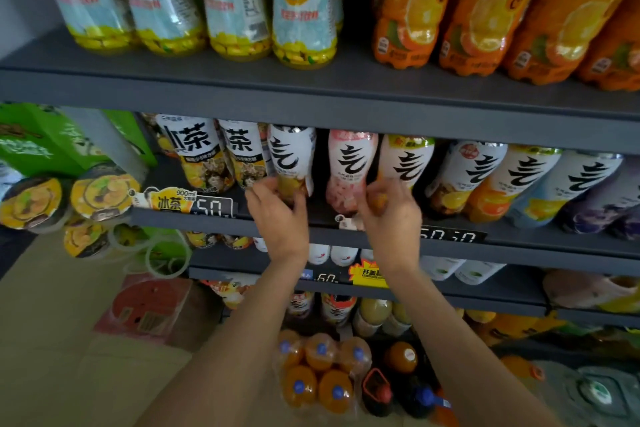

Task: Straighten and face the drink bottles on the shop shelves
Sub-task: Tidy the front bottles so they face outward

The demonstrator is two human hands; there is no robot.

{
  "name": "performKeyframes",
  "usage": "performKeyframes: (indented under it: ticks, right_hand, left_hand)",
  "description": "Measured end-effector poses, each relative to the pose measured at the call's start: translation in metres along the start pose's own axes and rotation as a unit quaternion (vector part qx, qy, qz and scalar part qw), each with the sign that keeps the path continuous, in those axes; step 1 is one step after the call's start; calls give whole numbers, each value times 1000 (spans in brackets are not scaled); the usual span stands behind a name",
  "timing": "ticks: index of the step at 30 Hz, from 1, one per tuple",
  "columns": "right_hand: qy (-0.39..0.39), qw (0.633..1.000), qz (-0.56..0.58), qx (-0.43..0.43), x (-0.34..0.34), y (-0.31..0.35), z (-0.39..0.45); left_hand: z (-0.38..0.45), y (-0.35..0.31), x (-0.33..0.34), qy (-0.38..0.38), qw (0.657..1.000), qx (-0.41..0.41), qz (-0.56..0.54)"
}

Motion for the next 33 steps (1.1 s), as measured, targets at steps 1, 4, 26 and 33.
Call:
performKeyframes:
  ticks: [1, 4, 26, 33]
  right_hand:
    - [51, 999, -7, -9, 17, 8, 0]
    - [143, 989, -39, 7, 61, 32, 2]
    - [143, 979, 6, 142, 122, 25, 24]
    - [116, 981, -3, 158, 115, 36, 18]
  left_hand:
    - [9, 6, -9, -11, 1000, -14, 3]
    - [35, 22, -29, -14, 999, -49, 10]
    - [80, 31, -12, 69, 993, -20, 98]
    - [80, 18, -1, 44, 987, -117, 100]
Point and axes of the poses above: each hand's wrist, its own z-axis towards the middle knuckle, its own x-axis out of the palm, y = z × x, the point moved 5 cm from there along z, towards the middle knuckle, and after that the axes turned 1 degree about -x, right-handed, at the moved point
